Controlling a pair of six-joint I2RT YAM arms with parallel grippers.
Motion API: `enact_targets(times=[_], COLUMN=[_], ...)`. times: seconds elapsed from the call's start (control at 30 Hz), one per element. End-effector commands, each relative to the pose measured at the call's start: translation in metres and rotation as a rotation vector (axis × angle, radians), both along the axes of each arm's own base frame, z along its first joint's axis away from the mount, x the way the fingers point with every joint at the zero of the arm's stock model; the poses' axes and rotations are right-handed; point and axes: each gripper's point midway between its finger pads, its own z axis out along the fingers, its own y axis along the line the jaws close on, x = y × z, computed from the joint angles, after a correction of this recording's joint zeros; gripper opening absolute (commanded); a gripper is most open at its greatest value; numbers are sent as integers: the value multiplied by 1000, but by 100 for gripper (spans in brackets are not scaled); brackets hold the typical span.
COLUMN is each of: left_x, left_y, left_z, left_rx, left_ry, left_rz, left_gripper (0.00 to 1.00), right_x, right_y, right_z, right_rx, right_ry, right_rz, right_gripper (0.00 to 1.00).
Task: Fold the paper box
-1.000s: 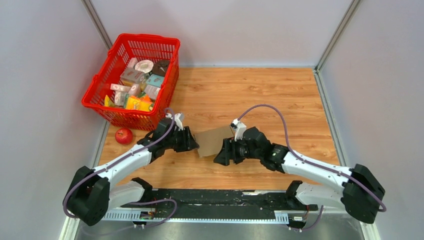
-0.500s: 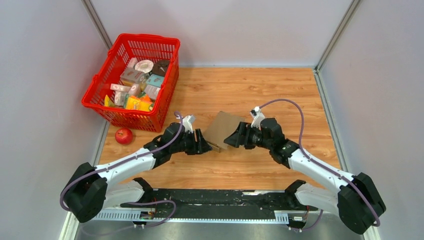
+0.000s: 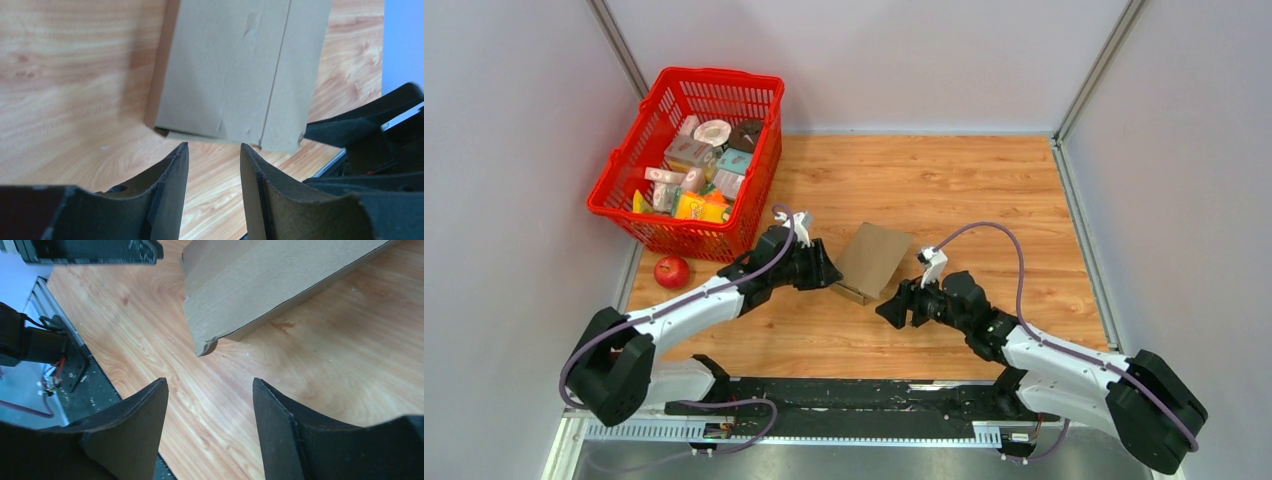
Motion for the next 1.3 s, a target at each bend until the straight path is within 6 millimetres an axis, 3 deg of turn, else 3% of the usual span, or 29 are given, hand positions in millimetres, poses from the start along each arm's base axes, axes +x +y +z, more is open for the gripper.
enact_targets(times=[0.0, 0.17, 0.5, 0.83, 0.9, 0.97, 1.07, 1.17, 1.2, 1.23, 1.27], left_x=[27, 38, 38, 29, 28, 27, 26, 26, 24, 24, 22], left_y=[-23, -40, -49, -47, -45, -43, -42, -42, -42, -42, -40], left_z=[32, 38, 4, -13, -16, -20, -27, -32, -35, -37, -40], left_rx=[-65, -108, -97, -92, -88, -80, -55, -41, -37, -32, -20], left_ry=[-74, -59, 24, 57, 59, 63, 71, 85, 89, 94, 96], left_rz=[-33, -59, -78, -83, -81, -78, -89, -103, -108, -110, -117], left_gripper=[50, 47, 42, 41, 40, 40, 40, 40, 40, 40, 40], right_x=[23, 30, 30, 32, 38, 37, 25, 11, 10, 19, 14], right_y=[10, 24, 39, 55, 50, 39, 25, 3, -4, -13, -26], right_z=[22, 25, 24, 63, 55, 30, -6, -26, -27, -11, -16], right_rx=[46, 54, 37, 179, 136, 48, -44, -91, -109, -110, -167], right_ry=[-232, -265, -200, -90, -33, 51, 172, 236, 233, 191, 210], right_rz=[7, 25, 59, 21, -43, -96, -129, -184, -202, -252, -264], right_gripper=[63, 53, 40, 25, 26, 30, 38, 44, 46, 49, 51])
